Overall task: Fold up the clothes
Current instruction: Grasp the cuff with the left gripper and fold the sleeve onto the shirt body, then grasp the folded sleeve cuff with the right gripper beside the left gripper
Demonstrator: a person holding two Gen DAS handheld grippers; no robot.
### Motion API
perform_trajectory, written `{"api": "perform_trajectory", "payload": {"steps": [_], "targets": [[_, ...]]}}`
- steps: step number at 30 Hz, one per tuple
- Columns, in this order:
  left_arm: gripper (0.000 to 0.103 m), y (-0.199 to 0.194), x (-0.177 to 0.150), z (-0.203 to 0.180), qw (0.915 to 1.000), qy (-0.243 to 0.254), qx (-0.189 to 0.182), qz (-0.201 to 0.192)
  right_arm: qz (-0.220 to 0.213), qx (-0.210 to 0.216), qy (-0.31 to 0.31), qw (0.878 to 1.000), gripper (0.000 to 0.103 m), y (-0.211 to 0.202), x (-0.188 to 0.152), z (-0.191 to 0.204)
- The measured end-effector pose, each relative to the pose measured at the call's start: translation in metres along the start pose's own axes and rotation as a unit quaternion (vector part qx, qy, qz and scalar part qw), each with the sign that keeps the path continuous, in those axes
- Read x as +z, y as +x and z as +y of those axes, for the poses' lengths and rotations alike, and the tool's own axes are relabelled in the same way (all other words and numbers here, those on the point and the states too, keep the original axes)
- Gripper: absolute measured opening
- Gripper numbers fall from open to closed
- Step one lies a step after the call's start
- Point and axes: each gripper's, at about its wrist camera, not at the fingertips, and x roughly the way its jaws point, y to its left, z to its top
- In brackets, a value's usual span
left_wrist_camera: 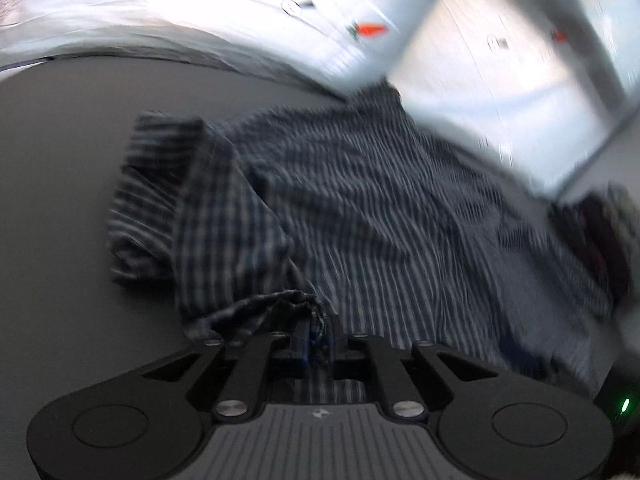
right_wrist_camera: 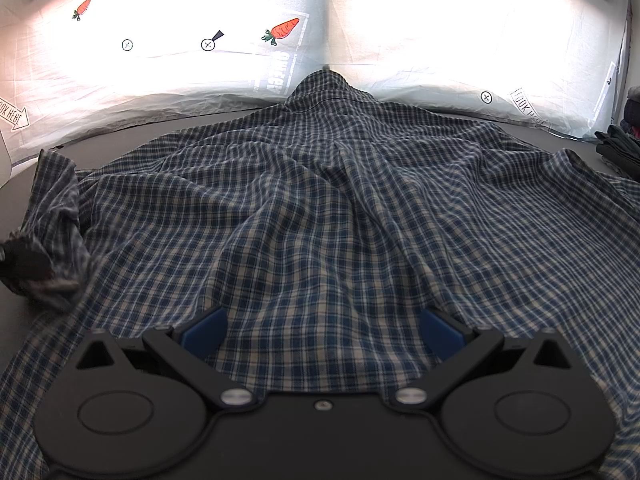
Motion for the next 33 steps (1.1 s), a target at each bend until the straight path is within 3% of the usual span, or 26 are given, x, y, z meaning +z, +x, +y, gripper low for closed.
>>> {"api": "perform_trajectory", "payload": {"steps": [3,4,5,9,14,18,22,30,33], "targets": [[0.028,-0.008,-0.003,0.01,0.9996,-0.017,0.017,0.015,0.003,0.006,-0.002,1.0,0.1,-0.005,0.005,0.004],[0.034,-0.011,-0.002,0.014,0.9992,-0.022,0.028,0.019,0.004,0.008,-0.003,1.0,0.097,-0.006,0.007,0.005],[0.037,-0.014,-0.001,0.017,0.9986,-0.026,0.04,0.022,0.005,0.009,-0.004,1.0,0.087,-0.008,0.009,0.006],[0.04,-0.032,0.002,0.03,0.9973,-0.036,0.061,0.021,-0.001,0.03,-0.026,0.999,0.055,-0.018,0.019,0.019],[0.045,-0.05,0.004,0.045,0.9958,-0.065,0.063,0.015,-0.03,0.113,-0.097,0.988,0.041,-0.038,0.036,0.06],[0.046,-0.043,0.008,0.051,0.994,-0.084,0.069,0.014,-0.04,0.178,-0.161,0.97,0.039,-0.046,0.037,0.099],[0.046,-0.044,0.011,0.054,0.9936,-0.093,0.063,0.01,-0.034,0.208,-0.192,0.959,0.038,-0.046,0.029,0.126],[0.046,-0.036,0.009,0.059,0.9927,-0.102,0.062,0.016,0.004,0.213,-0.153,0.965,0.04,-0.025,0.024,0.135],[0.045,-0.032,0.008,0.062,0.9922,-0.107,0.061,0.02,0.023,0.23,-0.111,0.966,0.04,-0.015,0.024,0.132]]}}
